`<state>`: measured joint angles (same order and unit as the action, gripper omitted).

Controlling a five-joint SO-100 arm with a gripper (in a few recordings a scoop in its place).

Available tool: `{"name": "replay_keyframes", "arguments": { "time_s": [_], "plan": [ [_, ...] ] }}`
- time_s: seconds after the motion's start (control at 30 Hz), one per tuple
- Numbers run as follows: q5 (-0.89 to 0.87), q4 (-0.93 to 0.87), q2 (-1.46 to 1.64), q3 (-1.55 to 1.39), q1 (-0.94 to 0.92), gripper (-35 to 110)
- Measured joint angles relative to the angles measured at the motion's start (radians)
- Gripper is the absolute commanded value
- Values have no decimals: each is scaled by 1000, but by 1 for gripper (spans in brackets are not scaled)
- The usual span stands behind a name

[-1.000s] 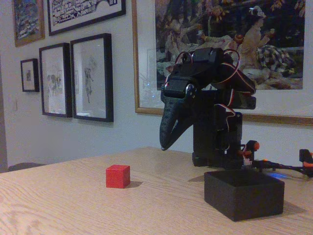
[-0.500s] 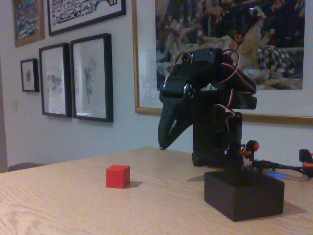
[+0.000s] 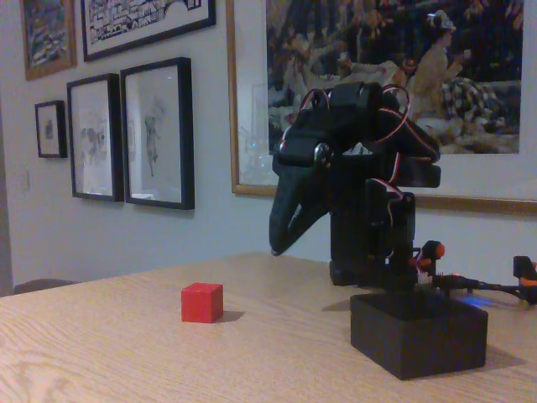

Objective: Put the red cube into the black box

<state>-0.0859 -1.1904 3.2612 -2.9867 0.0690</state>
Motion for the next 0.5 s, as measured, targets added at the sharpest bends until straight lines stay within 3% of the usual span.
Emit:
{"name": "replay_keyframes", "arguments": {
  "time_s": [0.27, 0.5],
  "plan": [
    [-104, 35, -2, -14, 43, -1],
    [-176, -6, -28, 101, -26, 5]
  ]
}}
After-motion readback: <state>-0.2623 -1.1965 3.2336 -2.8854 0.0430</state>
